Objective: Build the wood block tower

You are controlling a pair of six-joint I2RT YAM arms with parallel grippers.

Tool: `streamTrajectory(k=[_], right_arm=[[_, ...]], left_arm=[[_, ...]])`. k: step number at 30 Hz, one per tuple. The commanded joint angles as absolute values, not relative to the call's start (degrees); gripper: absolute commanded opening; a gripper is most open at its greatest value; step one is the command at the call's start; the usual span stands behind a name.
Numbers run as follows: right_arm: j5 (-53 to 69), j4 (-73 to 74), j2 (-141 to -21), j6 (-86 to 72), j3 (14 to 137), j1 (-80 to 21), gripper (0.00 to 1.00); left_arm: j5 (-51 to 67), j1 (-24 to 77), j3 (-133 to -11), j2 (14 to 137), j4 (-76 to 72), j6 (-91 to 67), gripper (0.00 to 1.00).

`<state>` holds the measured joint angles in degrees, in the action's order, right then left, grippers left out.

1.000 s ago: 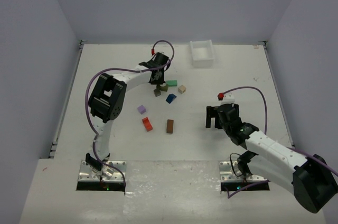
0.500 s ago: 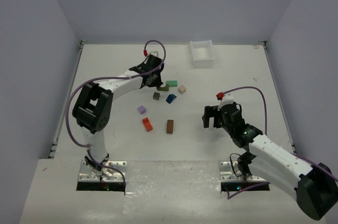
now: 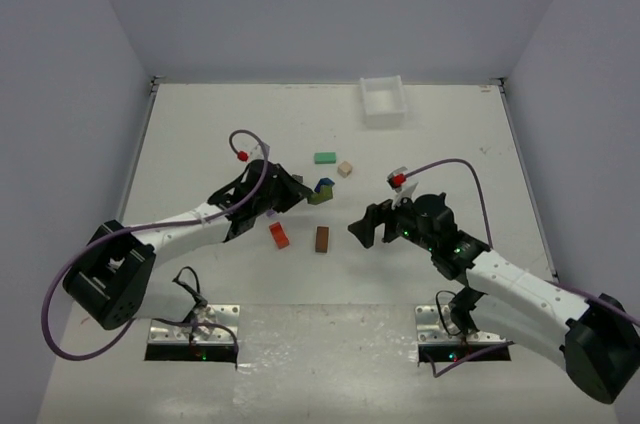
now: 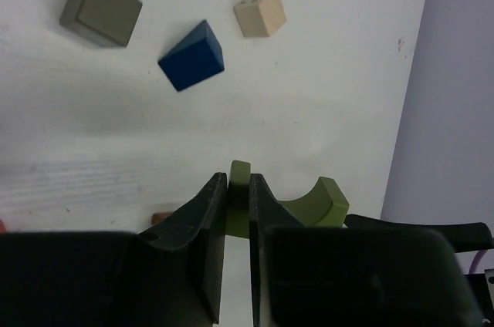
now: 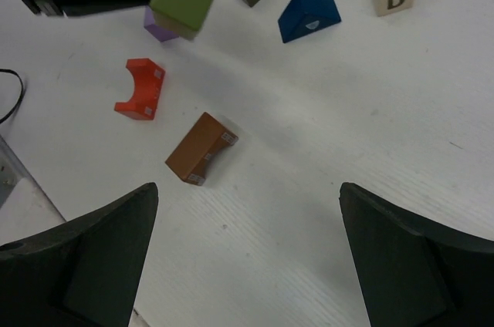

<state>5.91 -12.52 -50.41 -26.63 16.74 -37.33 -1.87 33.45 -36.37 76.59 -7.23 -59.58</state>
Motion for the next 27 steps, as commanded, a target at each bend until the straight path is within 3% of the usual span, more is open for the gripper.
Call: streamTrajectory(k=[1,8,22,27], right_arm=[[-0.2,-18.8,-56.4,-32.3,24.0,-42.7,0.99],[-2.1,-15.3,-66.0,-38.1,33.2,-46.4,0.96],[-5.7,-16.5,-73.3,-38.5,39.7,-47.6,0.64],[-5.3,-16.8,-75.3,-36.8,41.8,-47.6,0.62]], left_arm=[[-12.4,38.8,-33.6,69.2,-15.3,-74.5,0.00],[-21.8,43.4,-29.0,64.5,-15.0,-84.4,0.00],[-24.5,46.1,-28.4,64.3,-15.3,-84.3,0.00],[-24.8,46.1,-27.5,63.5,-13.9,-83.8,0.00]])
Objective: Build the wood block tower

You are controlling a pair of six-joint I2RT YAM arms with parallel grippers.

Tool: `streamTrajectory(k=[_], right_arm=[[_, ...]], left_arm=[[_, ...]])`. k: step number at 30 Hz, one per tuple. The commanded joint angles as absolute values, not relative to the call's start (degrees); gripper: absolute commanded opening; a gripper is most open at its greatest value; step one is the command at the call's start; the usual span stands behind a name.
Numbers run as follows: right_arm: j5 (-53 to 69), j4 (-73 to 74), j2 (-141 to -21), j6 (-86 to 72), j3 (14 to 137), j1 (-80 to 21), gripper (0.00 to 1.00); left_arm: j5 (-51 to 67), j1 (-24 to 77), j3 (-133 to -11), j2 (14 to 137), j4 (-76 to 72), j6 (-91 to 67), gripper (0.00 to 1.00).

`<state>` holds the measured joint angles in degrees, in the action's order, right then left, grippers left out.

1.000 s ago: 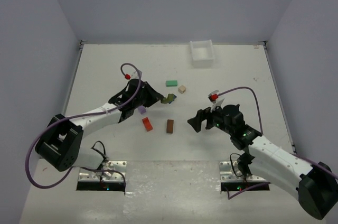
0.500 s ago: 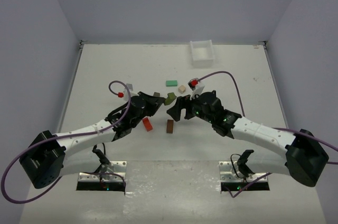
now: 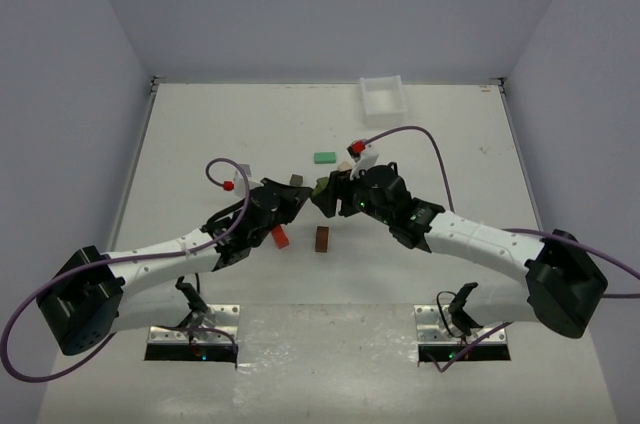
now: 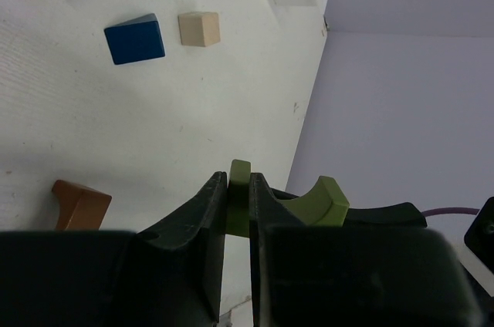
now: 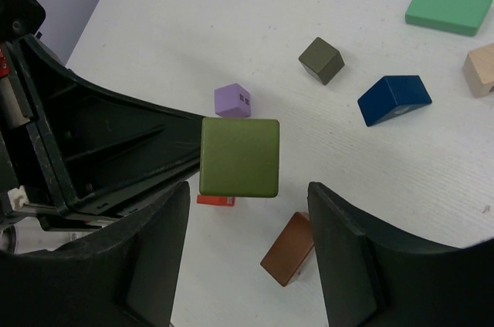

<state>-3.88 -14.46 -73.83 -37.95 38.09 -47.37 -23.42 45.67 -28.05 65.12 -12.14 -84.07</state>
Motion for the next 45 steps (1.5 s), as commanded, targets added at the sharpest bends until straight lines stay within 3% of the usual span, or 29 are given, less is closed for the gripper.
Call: streamTrajectory(k=[1,7,14,18,20,26,31,33,45], right_arm=[[-5.3,-16.7,-75.6,-36.7,42.3,-47.6,0.61],[-5.2,-18.0,-77.2,-37.3,42.8,-47.6,0.34],[-5.3,-20.5,-78.9,-37.6,42.8,-47.6,0.29],[-5.5,-21.2,-79.9,-37.2,43.0,-47.6,0.16],[-5.9,-20.6,-79.9,-36.5,43.1,-47.6,0.12],[-6.3,-10.4,-75.6,-30.6,43.7,-47.6,0.02],[-7.7,-0.3,-71.1,-29.1,41.4,-47.5,0.00],[-8.8,5.3,-70.1,-30.3,40.5,-47.5,0.00],[-2.3,25.9,-76.8,-36.4,44.7,-47.5,0.03]], left_arm=[[-24.9,46.1,-27.3,63.1,-14.0,-83.8,0.00],[-25.1,46.2,-26.7,61.9,-14.1,-83.3,0.00],[-25.1,46.3,-26.9,62.6,-13.8,-81.8,0.00],[-24.5,46.4,-27.0,62.4,-13.7,-80.8,0.02],[-24.5,46.4,-27.0,61.9,-13.6,-80.2,0.13],[-28.0,46.3,-27.5,58.3,-9.1,-76.7,0.60],[-34.6,46.3,-28.0,53.2,-3.6,-71.3,0.95],[-38.6,46.3,-29.4,50.8,1.7,-70.2,1.00],[-49.7,46.2,-36.4,43.9,18.9,-51.7,1.00]])
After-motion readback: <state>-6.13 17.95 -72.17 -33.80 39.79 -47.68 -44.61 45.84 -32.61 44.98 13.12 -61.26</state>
